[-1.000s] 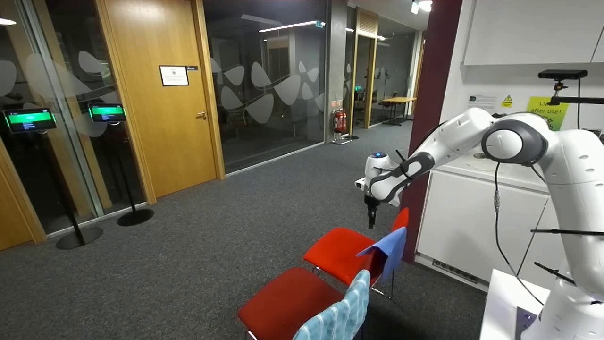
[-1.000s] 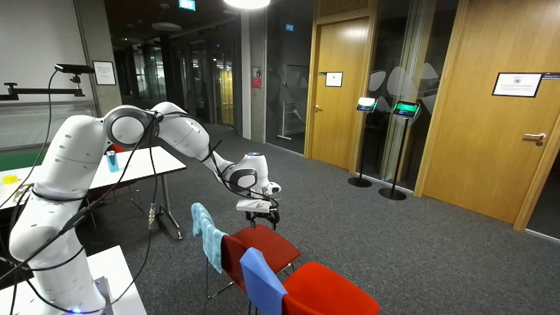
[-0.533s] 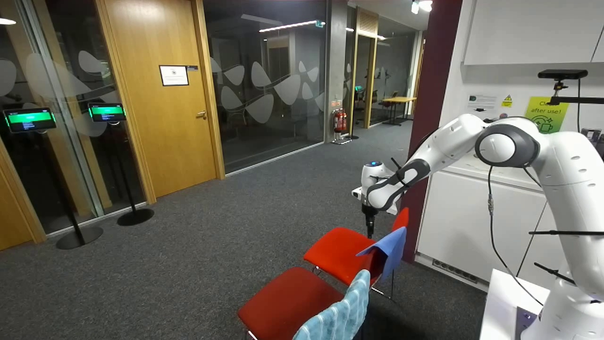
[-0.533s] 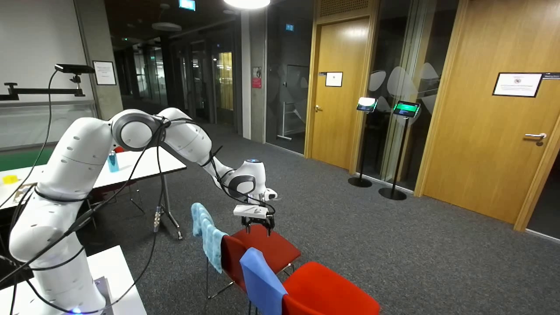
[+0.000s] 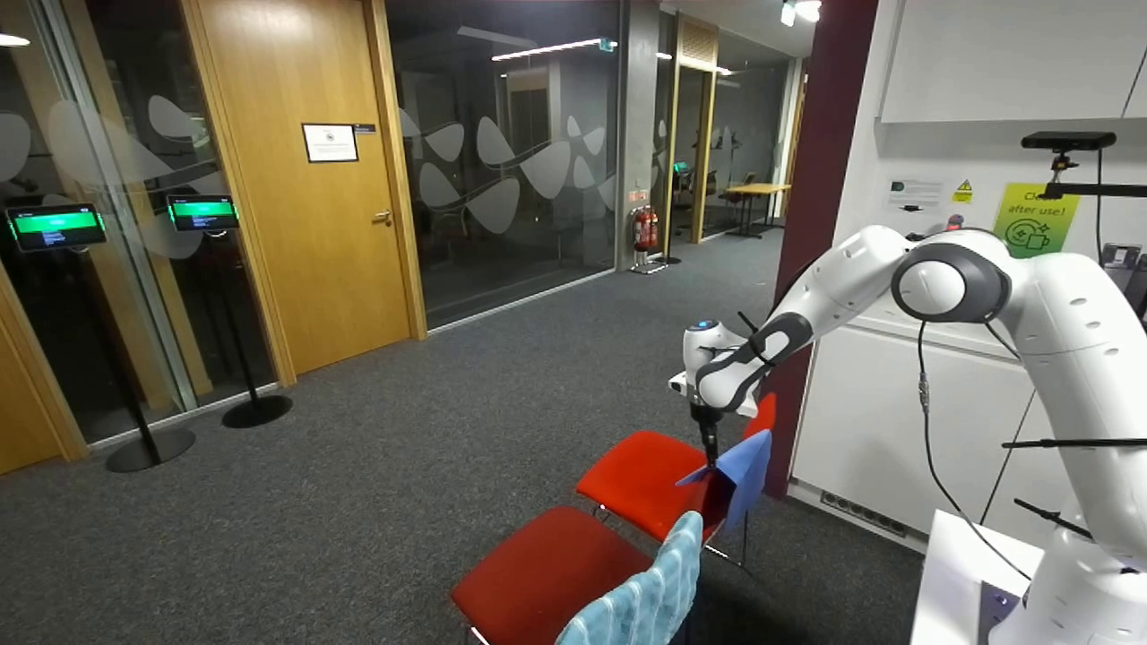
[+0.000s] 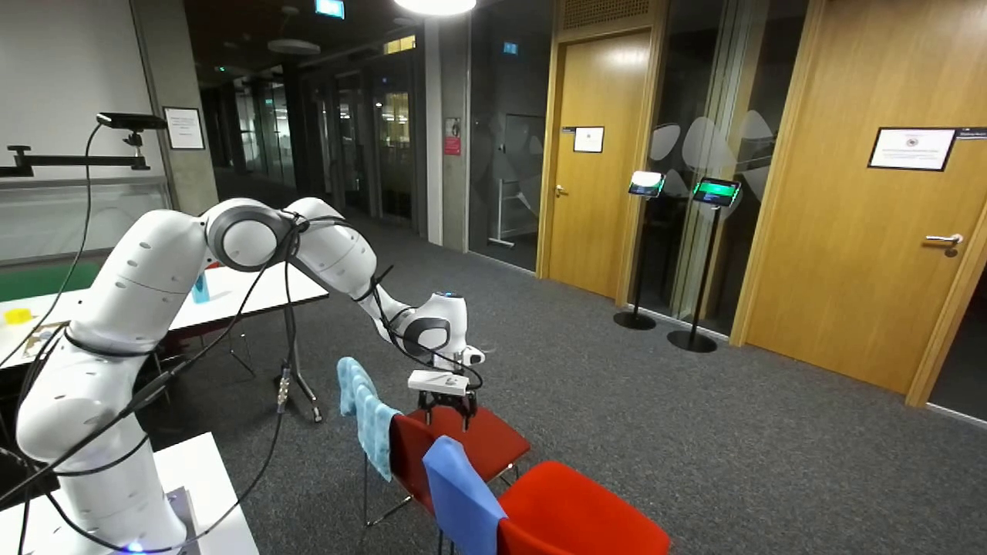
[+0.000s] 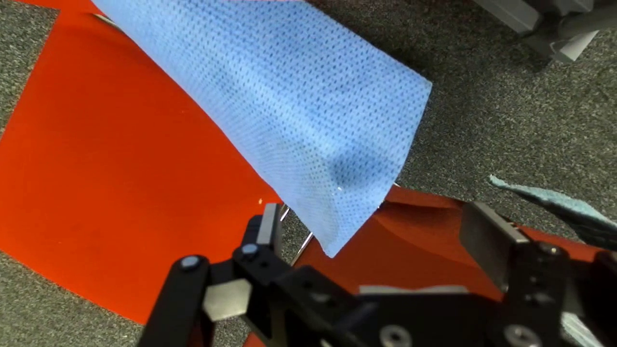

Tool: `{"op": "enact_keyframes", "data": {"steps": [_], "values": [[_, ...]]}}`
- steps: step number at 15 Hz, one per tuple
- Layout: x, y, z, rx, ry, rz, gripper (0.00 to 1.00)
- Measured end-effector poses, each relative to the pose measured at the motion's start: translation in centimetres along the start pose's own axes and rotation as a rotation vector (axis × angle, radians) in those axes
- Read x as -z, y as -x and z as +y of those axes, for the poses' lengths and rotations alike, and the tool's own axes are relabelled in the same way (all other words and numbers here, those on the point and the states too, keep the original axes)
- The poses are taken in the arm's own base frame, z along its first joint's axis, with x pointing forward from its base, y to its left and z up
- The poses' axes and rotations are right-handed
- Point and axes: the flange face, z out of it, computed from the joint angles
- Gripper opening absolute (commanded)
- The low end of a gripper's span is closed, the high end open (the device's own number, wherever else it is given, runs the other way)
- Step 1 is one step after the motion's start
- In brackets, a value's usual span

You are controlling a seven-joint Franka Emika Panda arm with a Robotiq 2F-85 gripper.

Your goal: Fix the blue cloth on the back of the chair

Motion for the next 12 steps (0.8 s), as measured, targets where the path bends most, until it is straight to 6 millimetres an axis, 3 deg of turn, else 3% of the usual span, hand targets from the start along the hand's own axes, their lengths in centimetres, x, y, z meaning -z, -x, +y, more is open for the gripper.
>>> {"op": "enact_keyframes", "data": {"steps": [12], "values": [[-3.0, -2.7, -0.9, 0.066, 0.005, -0.033, 1.00]]}}
